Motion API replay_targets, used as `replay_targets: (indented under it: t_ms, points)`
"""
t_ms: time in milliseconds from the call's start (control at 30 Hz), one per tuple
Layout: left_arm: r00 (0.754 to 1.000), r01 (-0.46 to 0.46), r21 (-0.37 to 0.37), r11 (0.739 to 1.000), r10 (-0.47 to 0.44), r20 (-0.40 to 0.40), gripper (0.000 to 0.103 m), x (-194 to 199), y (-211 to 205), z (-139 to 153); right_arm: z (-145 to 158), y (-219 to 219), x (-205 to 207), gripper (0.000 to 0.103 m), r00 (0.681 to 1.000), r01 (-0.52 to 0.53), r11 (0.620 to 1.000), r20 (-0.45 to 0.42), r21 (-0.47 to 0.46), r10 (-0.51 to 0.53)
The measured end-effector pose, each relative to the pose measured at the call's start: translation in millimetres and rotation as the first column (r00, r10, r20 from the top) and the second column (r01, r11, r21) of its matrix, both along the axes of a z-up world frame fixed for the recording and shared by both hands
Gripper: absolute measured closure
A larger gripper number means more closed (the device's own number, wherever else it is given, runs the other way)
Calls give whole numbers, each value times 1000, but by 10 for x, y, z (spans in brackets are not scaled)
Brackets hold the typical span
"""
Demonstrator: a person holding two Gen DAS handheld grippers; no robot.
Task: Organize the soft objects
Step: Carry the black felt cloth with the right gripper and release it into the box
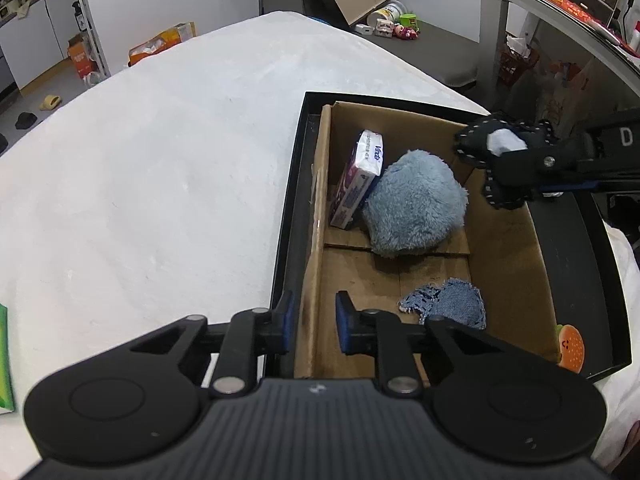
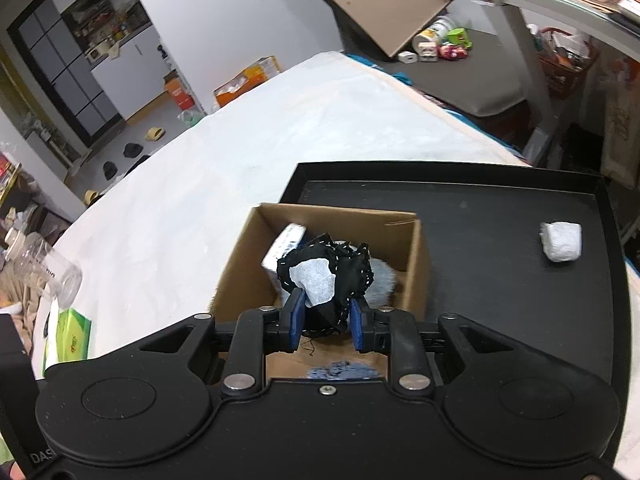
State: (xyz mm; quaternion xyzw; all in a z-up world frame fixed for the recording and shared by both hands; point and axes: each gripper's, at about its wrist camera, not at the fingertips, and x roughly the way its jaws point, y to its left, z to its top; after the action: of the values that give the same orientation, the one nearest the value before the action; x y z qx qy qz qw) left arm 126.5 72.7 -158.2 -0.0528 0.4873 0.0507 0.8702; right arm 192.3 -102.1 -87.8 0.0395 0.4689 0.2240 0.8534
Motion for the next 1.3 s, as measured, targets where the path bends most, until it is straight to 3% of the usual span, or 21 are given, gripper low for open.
replay_targets:
  t_ms: [433,533,600,967,1167,1300]
  points:
    - [1000,-11,-56,998,11,6,93,-12,123,-66,-84,383,-62,77,998,-63,998,-23,-9,62]
    - [1000,-7,-60,998,7,10,93,-20,135,-71,-91,460,-67,67,997,-74,997,-24,-6,74]
    - [1000,-3,-58,998,4,12,93,-19,133,-70,-92,511,-71,50,997,-82,997,-16,-5,82]
    - [1000,-7,-50,999,7,5,92,-34,115,-54,-70,411,-80,48,997,-73,997,-33,-9,73]
    - [1000,-10,-10,1000,10,7,88,-41,67,-39,131,128,-30,27,997,-78,997,-18,-26,78]
    - [1000,-12,11,1000,12,-2,84,-36,43,-30,187,-127,22,21,998,-64,996,-6,-63,63]
